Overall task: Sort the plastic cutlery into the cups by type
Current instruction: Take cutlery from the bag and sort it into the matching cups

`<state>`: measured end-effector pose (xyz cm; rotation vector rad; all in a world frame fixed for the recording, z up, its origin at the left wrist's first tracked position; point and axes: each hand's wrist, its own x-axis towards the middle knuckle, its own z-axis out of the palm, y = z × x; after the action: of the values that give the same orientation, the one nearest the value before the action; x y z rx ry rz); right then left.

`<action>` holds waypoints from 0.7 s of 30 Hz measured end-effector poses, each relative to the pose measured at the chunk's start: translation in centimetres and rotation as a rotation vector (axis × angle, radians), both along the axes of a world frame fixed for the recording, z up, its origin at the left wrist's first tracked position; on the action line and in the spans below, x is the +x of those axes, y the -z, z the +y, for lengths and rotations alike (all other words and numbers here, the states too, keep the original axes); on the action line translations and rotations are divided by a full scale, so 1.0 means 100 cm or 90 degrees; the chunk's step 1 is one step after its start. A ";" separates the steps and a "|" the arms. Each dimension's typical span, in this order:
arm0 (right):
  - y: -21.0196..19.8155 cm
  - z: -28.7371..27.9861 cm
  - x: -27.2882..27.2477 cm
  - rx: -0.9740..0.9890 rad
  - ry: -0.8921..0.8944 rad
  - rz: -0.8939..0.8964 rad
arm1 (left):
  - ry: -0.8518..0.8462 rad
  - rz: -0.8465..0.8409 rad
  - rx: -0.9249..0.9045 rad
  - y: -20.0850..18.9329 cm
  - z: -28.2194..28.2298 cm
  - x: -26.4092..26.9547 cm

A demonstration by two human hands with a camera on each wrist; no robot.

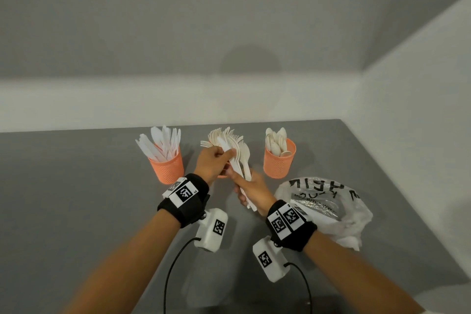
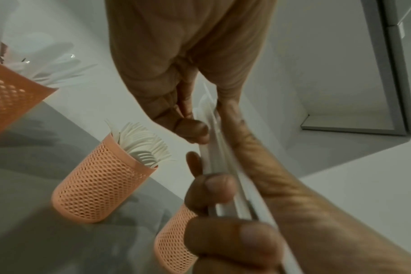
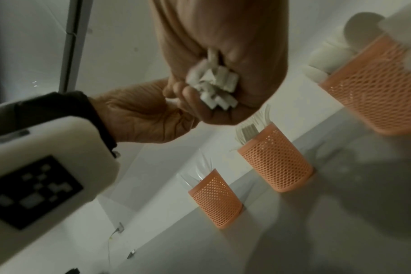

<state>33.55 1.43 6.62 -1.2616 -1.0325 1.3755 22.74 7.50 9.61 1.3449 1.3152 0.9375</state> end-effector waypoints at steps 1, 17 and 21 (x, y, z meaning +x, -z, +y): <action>-0.001 0.000 0.000 -0.013 -0.006 0.020 | -0.001 -0.012 0.001 0.001 0.001 -0.002; 0.006 0.012 -0.009 -0.065 -0.010 0.079 | 0.000 0.041 0.030 0.023 -0.005 0.004; 0.010 0.013 -0.009 -0.069 -0.028 0.077 | -0.071 0.009 -0.002 0.026 0.007 0.001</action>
<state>32.67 2.70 5.67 -1.2238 -0.9172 1.5408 22.79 8.19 7.00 1.2890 1.4140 1.0030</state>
